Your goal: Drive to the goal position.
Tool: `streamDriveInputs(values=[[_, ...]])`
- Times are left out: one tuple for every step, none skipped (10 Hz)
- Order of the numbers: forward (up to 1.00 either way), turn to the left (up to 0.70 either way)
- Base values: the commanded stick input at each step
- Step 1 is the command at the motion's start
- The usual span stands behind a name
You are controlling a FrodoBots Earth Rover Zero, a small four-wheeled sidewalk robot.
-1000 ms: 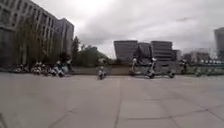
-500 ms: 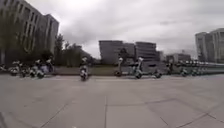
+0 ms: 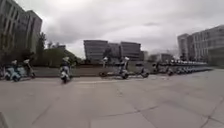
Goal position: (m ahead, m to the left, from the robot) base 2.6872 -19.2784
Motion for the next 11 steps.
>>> streamDriveInputs(values=[[1.0, -0.4], [1.0, -0.4], [1.0, -0.4], [1.0, -0.4], [1.0, -0.4], [1.0, -0.4], [1.0, -0.4], [1.0, -0.4], [1.0, -0.4], [1.0, -0.4], [1.0, -0.4]])
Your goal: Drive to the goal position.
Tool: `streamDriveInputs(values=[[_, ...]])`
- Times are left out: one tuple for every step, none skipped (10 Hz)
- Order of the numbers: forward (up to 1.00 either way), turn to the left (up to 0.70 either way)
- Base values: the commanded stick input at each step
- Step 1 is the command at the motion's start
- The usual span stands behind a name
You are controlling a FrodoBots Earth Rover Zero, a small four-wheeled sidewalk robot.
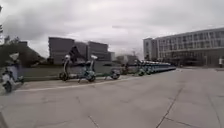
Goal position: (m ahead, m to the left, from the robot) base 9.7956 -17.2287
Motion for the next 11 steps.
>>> streamDriveInputs(values=[[1.0, -0.4], [1.0, -0.4], [1.0, -0.4], [1.0, -0.4], [1.0, -0.4], [1.0, -0.4], [1.0, -0.4], [1.0, -0.4], [1.0, -0.4], [1.0, -0.4], [1.0, -0.4]])
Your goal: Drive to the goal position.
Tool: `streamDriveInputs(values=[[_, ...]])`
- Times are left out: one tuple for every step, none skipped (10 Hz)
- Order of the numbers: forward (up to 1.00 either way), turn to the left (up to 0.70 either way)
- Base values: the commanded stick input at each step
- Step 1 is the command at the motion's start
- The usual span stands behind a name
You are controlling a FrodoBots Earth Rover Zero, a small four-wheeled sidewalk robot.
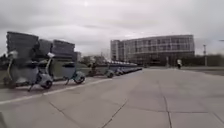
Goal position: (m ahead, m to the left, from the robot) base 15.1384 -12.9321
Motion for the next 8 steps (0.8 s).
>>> streamDriveInputs(values=[[1.0, -0.4], [1.0, -0.4], [1.0, -0.4], [1.0, -0.4], [1.0, -0.4], [1.0, -0.35], [1.0, -0.09], [1.0, 0.0]])
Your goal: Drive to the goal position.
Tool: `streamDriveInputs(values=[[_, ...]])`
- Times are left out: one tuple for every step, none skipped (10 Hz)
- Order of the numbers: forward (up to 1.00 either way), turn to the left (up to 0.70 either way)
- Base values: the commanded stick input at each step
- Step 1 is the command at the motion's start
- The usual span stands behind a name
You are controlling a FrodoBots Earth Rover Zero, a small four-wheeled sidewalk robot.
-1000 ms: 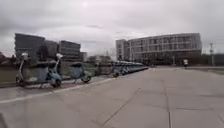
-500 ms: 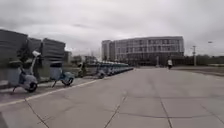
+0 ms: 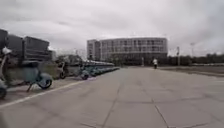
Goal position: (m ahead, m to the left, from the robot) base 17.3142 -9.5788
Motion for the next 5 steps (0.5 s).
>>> streamDriveInputs(values=[[1.0, 0.0], [1.0, 0.0], [1.0, 0.0], [1.0, 0.0], [1.0, 0.0]])
